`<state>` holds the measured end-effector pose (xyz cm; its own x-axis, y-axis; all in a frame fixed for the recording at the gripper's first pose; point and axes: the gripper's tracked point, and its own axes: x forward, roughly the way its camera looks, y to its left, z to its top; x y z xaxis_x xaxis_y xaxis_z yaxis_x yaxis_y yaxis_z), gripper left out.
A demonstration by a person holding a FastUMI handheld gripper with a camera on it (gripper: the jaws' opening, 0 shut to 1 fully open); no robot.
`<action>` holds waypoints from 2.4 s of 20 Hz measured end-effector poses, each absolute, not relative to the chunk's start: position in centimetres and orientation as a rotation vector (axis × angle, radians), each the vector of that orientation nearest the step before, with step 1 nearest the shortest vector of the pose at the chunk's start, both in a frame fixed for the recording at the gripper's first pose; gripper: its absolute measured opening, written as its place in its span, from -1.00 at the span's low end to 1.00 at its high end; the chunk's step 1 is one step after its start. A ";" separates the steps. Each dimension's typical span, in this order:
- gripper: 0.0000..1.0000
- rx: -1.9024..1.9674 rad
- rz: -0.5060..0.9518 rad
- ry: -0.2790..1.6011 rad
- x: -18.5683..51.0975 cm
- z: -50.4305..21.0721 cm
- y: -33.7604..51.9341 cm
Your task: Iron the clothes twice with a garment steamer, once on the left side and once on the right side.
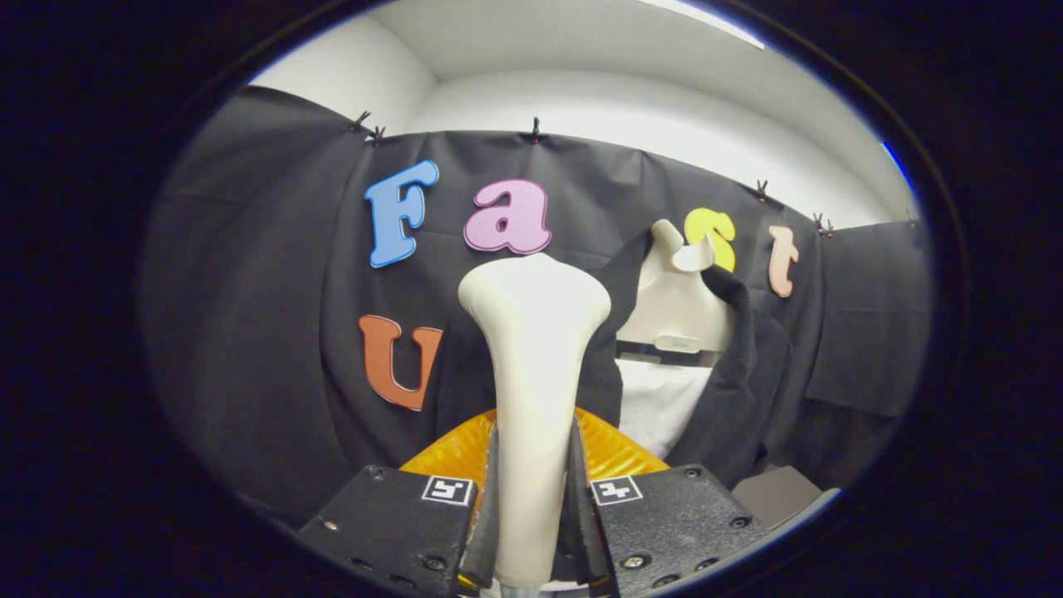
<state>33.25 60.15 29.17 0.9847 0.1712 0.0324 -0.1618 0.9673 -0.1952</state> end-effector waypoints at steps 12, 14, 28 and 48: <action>-0.23 -0.218 0.134 -0.004 32.8 23.2 59.7; -0.23 -0.218 0.136 0.023 32.4 21.7 59.6; -0.23 -0.235 0.097 0.156 32.8 12.2 55.6; -0.23 -0.237 0.152 0.362 32.2 -1.7 52.0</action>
